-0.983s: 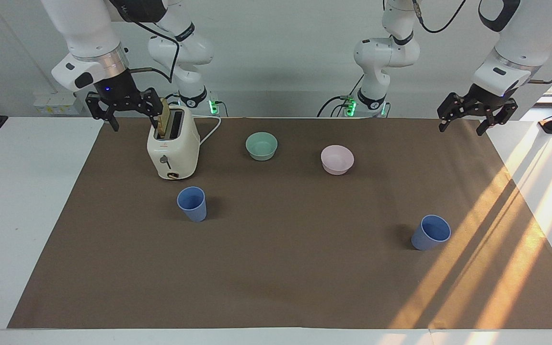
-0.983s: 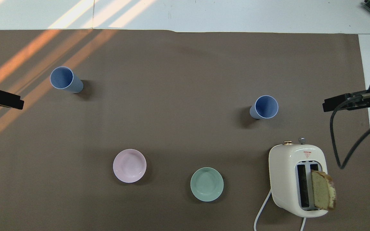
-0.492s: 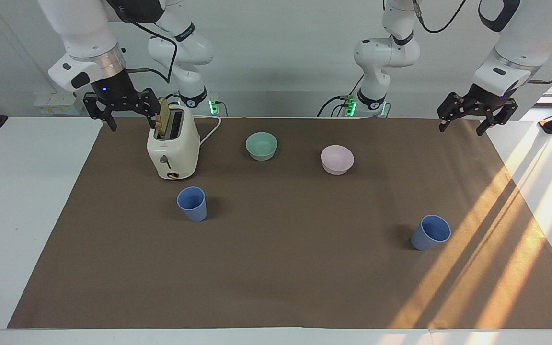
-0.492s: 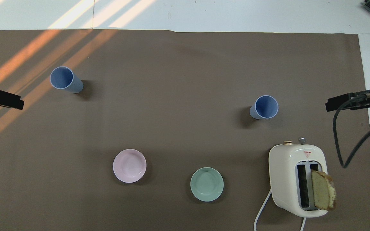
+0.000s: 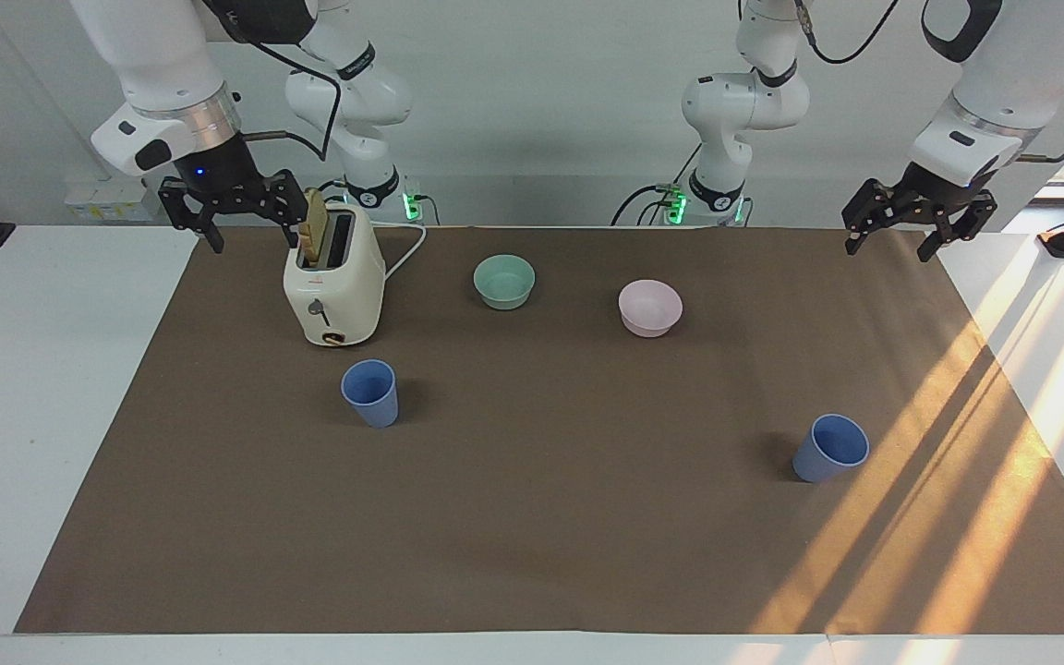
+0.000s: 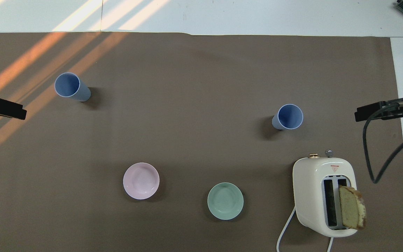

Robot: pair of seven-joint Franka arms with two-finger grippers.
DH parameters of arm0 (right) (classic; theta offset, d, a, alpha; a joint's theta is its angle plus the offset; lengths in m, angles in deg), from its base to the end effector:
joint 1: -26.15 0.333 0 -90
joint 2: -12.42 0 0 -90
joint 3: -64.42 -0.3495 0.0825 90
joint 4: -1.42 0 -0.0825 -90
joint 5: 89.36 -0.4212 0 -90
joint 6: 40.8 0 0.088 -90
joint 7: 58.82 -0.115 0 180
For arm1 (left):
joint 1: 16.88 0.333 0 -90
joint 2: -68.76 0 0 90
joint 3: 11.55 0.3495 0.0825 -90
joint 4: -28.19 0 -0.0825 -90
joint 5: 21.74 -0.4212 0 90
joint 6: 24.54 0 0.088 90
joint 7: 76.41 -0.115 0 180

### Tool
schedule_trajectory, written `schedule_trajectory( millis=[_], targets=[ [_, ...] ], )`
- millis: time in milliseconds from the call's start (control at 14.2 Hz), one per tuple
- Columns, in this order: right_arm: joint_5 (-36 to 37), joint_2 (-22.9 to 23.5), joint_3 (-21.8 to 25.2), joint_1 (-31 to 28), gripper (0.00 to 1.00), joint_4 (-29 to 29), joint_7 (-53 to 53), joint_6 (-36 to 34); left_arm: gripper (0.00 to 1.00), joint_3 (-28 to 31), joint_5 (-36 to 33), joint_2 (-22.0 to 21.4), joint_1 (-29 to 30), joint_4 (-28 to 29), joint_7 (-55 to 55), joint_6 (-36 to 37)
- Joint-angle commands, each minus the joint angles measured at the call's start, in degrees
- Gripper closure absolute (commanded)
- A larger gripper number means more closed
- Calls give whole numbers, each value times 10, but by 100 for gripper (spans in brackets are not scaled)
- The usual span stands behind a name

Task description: Stack blue cups with both arms

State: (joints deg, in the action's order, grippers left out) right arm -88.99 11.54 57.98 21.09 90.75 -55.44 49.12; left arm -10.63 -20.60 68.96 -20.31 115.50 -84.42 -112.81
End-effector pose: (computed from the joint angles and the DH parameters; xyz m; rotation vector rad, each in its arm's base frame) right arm 0.5867 0.0140 0.6648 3.1300 0.1300 0.0398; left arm 0.5898 -0.0282 0.6691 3.1091 -0.2874 0.0222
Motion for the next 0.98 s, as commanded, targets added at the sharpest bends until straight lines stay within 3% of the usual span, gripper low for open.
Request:
schedule_trajectory(
  millis=[0, 913],
  targets=[
    [5, -1, -4, -5, 0, 0, -7, -2, 0, 1, 7, -15, 3, 18, -4, -3],
    [4, 0, -5, -11, 0, 0, -5, 0, 0, 1, 7, -15, 2, 17, -4, -3]
  ],
)
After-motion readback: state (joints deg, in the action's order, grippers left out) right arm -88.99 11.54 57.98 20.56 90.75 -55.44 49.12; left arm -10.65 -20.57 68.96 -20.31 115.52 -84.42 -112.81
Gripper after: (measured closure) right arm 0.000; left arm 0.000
